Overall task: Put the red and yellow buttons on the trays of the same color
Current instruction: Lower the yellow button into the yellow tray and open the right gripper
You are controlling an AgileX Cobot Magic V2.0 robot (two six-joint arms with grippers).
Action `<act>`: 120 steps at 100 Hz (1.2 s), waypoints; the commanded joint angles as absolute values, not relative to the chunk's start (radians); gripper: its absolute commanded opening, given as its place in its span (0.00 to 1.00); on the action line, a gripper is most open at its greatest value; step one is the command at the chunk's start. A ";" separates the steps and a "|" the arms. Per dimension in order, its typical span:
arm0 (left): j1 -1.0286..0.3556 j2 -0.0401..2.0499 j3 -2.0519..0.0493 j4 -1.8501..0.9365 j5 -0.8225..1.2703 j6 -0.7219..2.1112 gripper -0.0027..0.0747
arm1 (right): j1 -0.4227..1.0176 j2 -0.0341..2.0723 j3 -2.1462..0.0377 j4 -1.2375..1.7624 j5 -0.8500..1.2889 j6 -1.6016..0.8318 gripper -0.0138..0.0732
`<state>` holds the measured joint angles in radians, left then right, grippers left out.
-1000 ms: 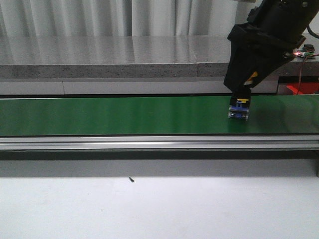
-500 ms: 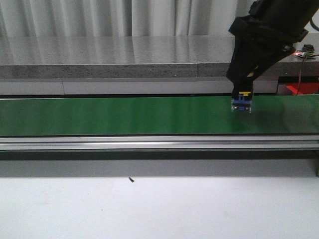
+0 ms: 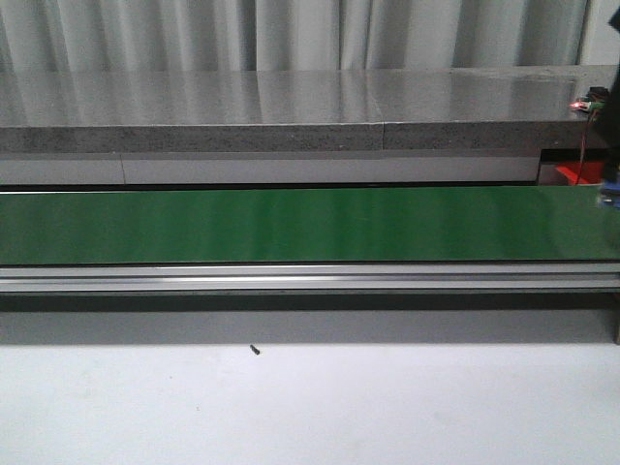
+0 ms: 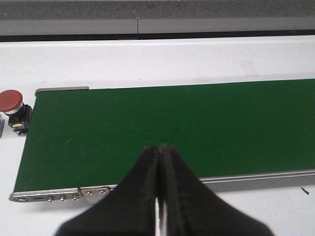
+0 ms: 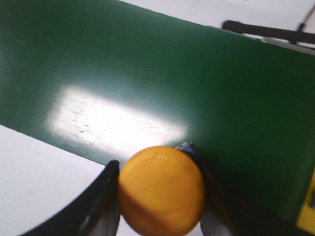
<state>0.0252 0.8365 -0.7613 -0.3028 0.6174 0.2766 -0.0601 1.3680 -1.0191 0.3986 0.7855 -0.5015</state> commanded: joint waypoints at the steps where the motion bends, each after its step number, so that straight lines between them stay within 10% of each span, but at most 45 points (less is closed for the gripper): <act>1: 0.018 0.827 -0.787 -0.320 0.549 0.278 0.01 | -0.135 1.296 -1.003 0.423 0.730 -0.468 0.29; 52: 0.018 0.827 -0.787 -0.322 0.549 0.278 0.01 | -0.470 1.186 -0.802 0.418 0.570 -0.371 0.29; 120: 0.018 0.827 -0.787 -0.322 0.549 0.278 0.01 | -0.490 1.271 -0.590 0.426 0.339 -0.344 0.29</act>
<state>0.0252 0.8365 -0.7613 -0.3028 0.6174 0.2766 -0.4833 1.2742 -0.5688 0.4055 0.3898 -0.3461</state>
